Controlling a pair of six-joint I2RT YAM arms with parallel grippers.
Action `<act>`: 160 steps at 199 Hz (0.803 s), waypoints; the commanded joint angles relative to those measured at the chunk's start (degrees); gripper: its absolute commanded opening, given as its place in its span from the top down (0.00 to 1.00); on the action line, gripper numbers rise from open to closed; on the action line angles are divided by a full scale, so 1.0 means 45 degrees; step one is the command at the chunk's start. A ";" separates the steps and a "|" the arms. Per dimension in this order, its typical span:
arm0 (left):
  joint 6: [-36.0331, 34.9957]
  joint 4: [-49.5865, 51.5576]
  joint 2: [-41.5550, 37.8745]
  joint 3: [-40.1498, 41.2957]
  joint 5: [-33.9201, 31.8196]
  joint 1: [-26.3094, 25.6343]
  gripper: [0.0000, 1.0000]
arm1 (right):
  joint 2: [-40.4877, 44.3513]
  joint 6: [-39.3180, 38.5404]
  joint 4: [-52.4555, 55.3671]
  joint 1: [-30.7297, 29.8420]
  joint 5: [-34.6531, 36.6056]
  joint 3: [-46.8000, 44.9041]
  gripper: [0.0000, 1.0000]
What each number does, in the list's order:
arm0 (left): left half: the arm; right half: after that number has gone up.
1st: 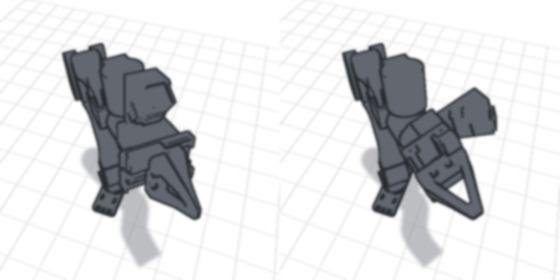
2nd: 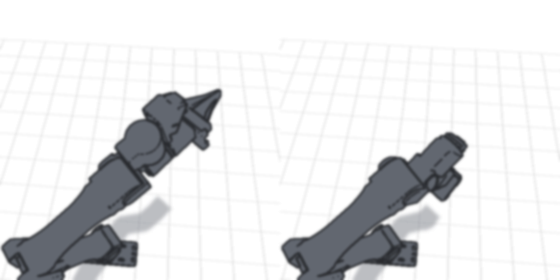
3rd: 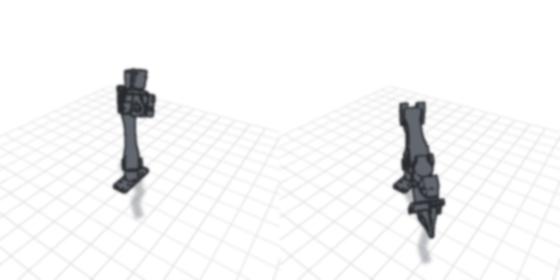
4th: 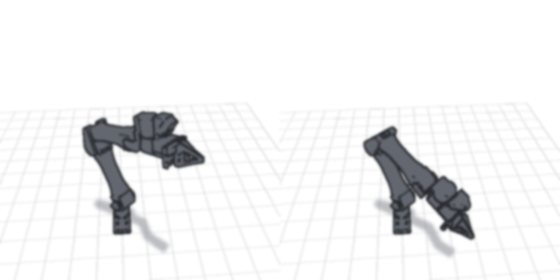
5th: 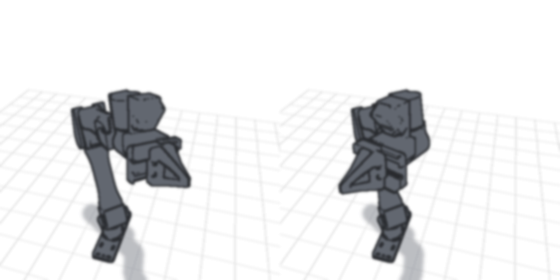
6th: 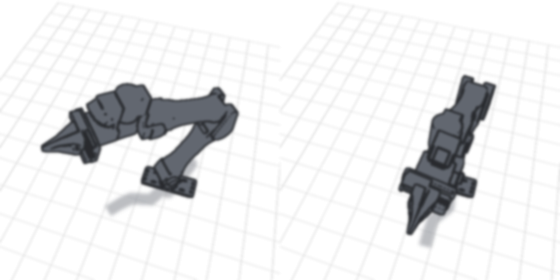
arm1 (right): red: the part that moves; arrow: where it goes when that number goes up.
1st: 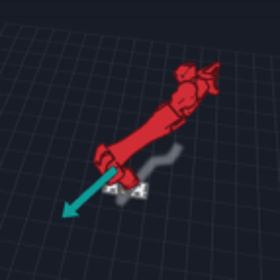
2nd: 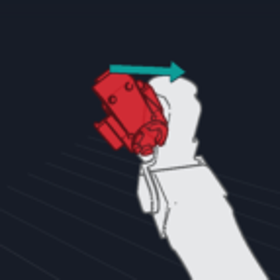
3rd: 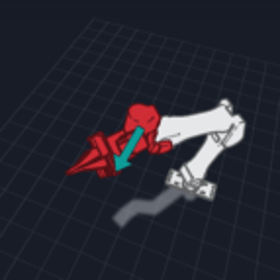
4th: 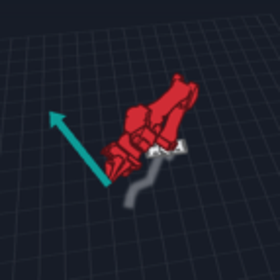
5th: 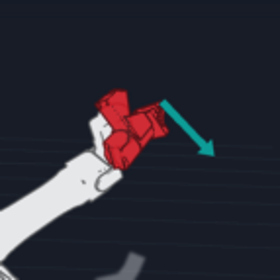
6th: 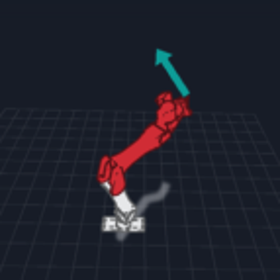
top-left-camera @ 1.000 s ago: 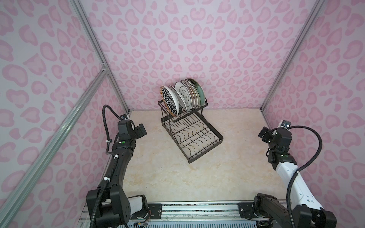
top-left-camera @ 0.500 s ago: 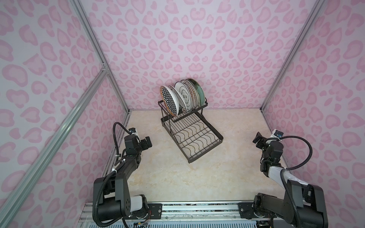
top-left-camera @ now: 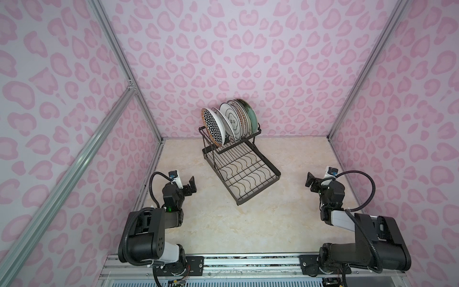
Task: Load plates into a dish rack
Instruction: Reset both arms
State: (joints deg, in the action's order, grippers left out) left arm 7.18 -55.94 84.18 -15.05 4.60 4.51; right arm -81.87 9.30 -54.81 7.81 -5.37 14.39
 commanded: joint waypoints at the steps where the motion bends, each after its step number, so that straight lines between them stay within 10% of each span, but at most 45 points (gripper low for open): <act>1: -0.0168 -0.1825 0.0230 -0.0158 -0.1354 -0.0121 0.02 | -0.0946 -0.0761 -0.3059 -0.0320 -0.0112 -0.0424 0.00; 39: -0.0241 -0.1102 0.0134 -0.0421 -0.2133 -0.0346 0.03 | -0.1414 -0.1644 0.0190 -0.1146 0.0412 0.1300 0.00; 160: -0.0678 -0.0501 0.0073 -0.0656 -0.2702 -0.0796 0.02 | -0.1782 -0.1793 -0.1186 -0.1467 0.1115 0.0925 0.00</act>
State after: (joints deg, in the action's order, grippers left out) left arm 4.69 -58.30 84.53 -17.39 -6.94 0.95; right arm -89.60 1.91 -58.81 1.23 -1.10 18.90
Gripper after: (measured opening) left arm 0.976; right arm 0.999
